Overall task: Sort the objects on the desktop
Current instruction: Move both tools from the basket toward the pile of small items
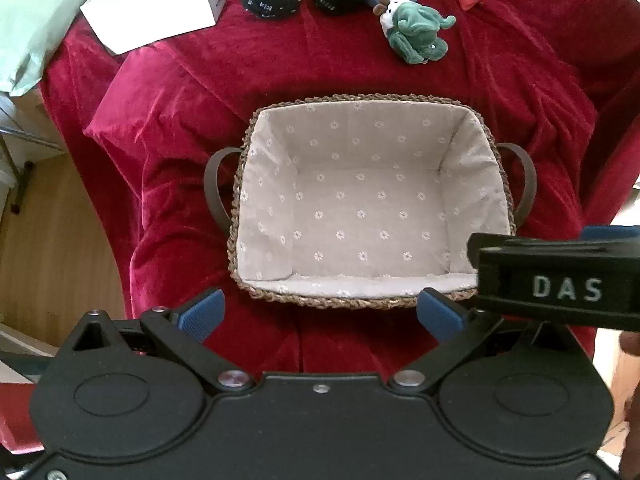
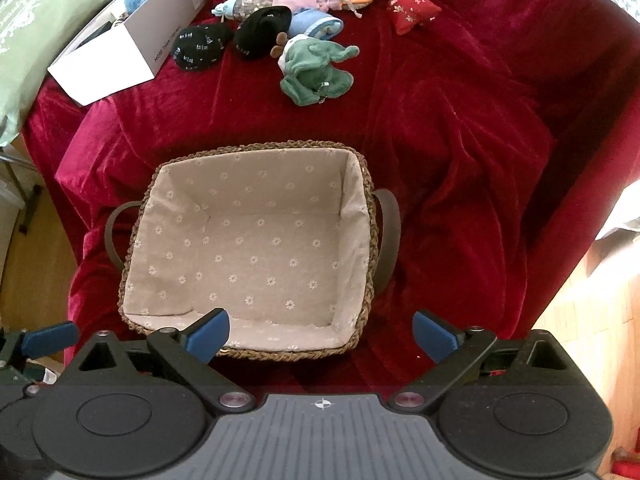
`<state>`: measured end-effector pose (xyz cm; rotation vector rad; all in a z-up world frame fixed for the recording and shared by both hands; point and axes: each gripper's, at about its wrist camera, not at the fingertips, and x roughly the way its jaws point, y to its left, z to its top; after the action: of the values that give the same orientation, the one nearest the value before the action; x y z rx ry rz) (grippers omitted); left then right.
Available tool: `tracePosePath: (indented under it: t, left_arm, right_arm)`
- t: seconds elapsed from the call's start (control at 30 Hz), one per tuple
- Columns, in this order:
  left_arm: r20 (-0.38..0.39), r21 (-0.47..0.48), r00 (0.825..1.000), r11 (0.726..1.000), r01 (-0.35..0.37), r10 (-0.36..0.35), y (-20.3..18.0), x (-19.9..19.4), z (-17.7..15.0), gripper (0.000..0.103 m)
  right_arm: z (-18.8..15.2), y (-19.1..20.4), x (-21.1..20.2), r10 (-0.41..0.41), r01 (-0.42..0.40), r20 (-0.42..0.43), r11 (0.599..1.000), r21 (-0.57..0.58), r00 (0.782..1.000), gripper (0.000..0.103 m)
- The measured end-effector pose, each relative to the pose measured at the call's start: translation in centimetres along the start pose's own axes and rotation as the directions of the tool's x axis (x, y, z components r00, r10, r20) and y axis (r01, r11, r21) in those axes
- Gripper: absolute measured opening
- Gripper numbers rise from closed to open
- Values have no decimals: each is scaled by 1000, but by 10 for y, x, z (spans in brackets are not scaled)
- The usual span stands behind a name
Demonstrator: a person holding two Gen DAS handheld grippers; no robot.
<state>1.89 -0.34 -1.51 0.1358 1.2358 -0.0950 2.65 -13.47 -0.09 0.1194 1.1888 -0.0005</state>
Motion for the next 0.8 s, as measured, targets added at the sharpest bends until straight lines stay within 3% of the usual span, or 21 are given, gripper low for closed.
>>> tracePosePath:
  t: [0.47, 0.8]
  left_arm:
    - [-15, -1, 1000, 1000, 14, -14, 4, 8, 12, 100]
    - [-12, 31, 1000, 1000, 7, -7, 5, 18, 28, 99]
  right_arm:
    - [18, -7, 3, 11, -11, -1, 1000, -8, 1000, 92]
    - [34, -12, 9, 4, -4, -14, 1000, -20, 1000, 93]
